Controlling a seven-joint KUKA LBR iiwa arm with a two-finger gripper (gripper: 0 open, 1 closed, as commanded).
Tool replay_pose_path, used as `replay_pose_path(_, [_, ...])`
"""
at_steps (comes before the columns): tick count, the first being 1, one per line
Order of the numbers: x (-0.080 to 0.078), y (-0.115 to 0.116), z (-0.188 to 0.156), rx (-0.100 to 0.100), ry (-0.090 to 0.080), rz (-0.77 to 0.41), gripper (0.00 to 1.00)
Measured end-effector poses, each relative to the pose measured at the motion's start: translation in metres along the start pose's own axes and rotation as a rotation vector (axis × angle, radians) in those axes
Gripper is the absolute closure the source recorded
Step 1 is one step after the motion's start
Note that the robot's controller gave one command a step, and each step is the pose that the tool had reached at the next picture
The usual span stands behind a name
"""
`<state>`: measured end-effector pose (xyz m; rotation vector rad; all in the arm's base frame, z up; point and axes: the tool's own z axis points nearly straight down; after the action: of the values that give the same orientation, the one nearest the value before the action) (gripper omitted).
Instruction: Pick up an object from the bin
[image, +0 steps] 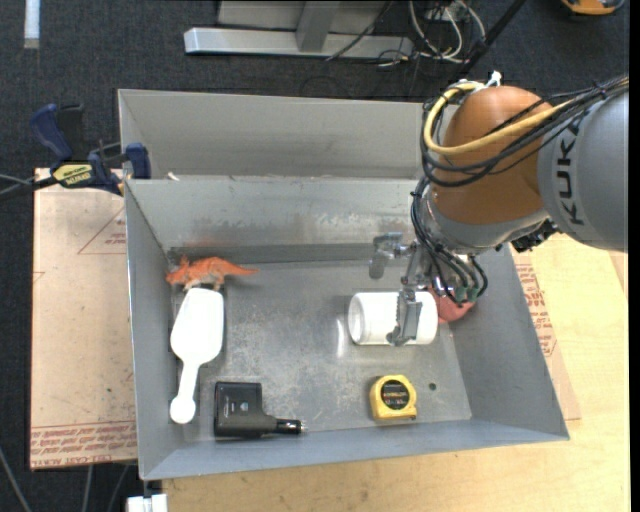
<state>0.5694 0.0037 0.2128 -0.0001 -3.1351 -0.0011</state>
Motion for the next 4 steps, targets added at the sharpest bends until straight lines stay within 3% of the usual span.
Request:
replay_pose_path(1, [-0.001,0.0,-0.005,0.0,-0.007,0.0,0.0])
replay_pose_path(2, [-0.001,-0.01,0.03,-0.001,-0.016,0.01,0.0])
replay_pose_path(3, [-0.013,-0.022,0.076,0.0,-0.01,-0.097,0.0])
replay_pose_path(4, [0.011,-0.06,0.111,0.0,-0.016,-0.205,1.0])
